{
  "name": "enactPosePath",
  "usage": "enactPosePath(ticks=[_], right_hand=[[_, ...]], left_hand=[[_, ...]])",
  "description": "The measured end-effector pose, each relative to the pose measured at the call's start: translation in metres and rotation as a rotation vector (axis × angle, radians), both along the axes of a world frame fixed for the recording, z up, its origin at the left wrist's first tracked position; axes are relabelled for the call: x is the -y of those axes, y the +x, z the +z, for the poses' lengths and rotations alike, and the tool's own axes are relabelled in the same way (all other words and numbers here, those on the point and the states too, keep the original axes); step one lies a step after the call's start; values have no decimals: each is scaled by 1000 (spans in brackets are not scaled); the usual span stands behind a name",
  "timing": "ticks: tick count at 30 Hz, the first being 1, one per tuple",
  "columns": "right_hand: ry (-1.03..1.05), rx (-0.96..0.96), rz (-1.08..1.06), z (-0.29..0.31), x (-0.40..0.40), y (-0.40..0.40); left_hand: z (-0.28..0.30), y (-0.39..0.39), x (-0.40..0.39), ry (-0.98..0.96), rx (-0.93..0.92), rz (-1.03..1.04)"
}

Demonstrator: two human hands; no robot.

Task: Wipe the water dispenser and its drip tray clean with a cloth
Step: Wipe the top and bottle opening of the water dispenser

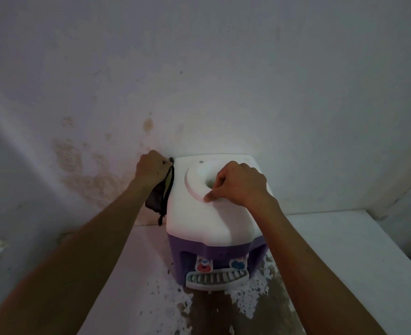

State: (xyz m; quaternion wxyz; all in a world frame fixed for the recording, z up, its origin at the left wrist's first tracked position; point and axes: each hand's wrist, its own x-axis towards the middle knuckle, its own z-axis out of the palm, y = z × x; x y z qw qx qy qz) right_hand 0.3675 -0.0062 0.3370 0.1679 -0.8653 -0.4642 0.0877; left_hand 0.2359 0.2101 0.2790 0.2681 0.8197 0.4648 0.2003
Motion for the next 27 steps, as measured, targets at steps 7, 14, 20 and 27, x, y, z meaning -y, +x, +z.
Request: enactPosePath(ticks=[7,14,20,27], right_hand=[[-4,7,9,-1,0,1],[17,0,14,-3,0,1],[5,4,15,-3,0,3],[4,5,20,-1,3,2]], left_hand=[[-46,-55,45,-761,594,147],[3,-18,25,-237,387,-5],[9,-27,41,-14,200,-180],[10,-65,77,64,124,-394]])
